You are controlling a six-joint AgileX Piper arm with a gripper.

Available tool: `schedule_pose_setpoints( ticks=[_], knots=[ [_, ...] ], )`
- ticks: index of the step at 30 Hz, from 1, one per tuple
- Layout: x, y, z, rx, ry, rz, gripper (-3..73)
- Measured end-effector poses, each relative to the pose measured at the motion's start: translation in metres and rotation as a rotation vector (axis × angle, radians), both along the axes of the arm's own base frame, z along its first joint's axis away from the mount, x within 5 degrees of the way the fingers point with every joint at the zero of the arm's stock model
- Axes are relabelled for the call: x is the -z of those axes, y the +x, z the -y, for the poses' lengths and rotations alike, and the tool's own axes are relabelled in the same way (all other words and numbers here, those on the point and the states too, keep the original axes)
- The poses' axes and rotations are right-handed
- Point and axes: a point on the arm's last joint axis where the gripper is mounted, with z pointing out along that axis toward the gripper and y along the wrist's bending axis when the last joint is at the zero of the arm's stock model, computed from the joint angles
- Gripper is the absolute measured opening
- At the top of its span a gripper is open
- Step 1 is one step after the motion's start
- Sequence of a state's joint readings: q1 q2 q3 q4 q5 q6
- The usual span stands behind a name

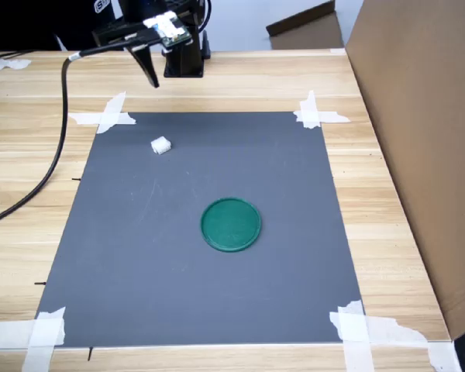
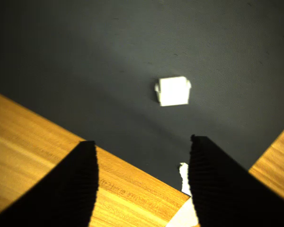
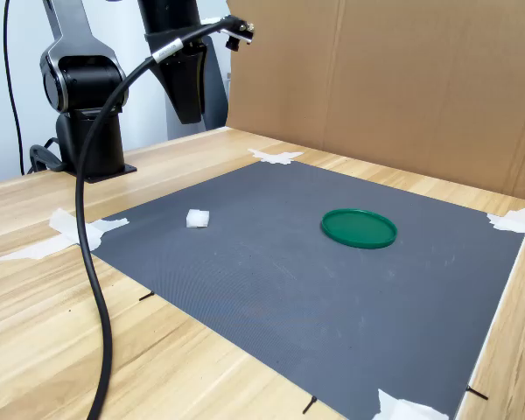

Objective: Grasp a white terminal and put it in the green lid.

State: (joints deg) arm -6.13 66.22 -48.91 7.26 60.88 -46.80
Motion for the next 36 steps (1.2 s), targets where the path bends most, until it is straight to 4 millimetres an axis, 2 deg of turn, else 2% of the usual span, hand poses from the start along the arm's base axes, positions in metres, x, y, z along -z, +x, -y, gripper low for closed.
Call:
schedule_pose_setpoints(
  ticks=[3, 5, 7, 11, 13, 21, 27, 30, 33, 36],
  knots=[
    [0.004, 0.007, 0.007, 0.123, -0.019, 0.006, 55.2],
    [0.007, 0.009, 0.016, 0.2, -0.017, -0.003, 57.3],
    [0.011, 0.01, 0.023, 0.234, -0.016, -0.018, 57.8],
    [0.023, 0.009, 0.025, 0.184, -0.033, -0.026, 57.8],
    [0.051, 0.002, 0.029, 0.118, -0.113, -0.012, 57.9],
    [0.076, 0.016, 0.017, 0.079, -0.089, -0.091, 57.9],
    [0.081, 0.026, 0.016, 0.099, -0.097, -0.073, 57.9],
    [0.082, 0.039, 0.018, 0.102, -0.096, -0.064, 57.9],
    [0.091, 0.043, 0.018, 0.096, -0.092, -0.099, 57.9],
    [0.092, 0.044, 0.012, 0.056, -0.098, -0.101, 57.8]
  ],
)
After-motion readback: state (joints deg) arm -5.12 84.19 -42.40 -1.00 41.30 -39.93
